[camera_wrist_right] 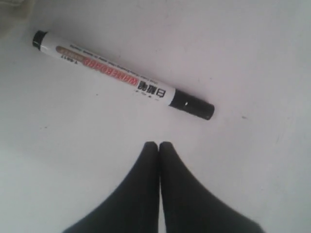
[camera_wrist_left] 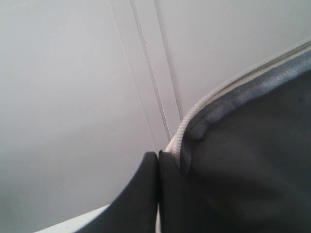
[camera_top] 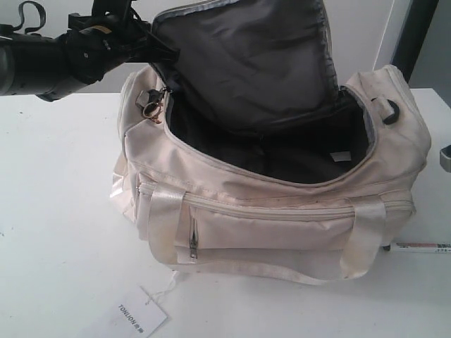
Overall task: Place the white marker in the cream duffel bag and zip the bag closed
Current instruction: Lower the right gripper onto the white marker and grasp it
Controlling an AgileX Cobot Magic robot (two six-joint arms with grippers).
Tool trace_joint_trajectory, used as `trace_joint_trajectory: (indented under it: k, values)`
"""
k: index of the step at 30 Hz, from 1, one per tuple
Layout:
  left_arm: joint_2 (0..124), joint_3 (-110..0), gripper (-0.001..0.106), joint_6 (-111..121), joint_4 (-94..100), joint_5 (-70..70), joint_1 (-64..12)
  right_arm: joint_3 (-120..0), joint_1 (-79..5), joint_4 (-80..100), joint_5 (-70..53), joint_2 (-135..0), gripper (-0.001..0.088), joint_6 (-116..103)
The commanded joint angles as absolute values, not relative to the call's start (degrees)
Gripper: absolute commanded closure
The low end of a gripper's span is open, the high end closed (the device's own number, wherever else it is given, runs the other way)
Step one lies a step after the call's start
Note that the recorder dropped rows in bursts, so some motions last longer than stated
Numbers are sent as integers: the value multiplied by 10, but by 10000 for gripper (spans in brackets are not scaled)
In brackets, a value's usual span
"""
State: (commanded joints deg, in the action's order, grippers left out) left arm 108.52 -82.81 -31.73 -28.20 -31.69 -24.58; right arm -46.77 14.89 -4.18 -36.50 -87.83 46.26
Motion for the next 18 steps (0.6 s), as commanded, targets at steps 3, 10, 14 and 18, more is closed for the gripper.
trace_joint_trajectory:
  k: [3,10,14,18]
  values:
    - [1085,-828,1053,-317,-282,-317,-246,-468,149,-39,-353,-889,755,516]
    - [1085,-828,1053,-317,-282,-317,-246,-468,149,-38,-347,-925,623,700]
    - [1085,-828,1053,-317,-282,-316,-246,-468,149,-38,-325,-959,623,722]
    - [1085,-828,1053,-317,-282,-316,-246,-468,149,-38,-307,-973,623,794]
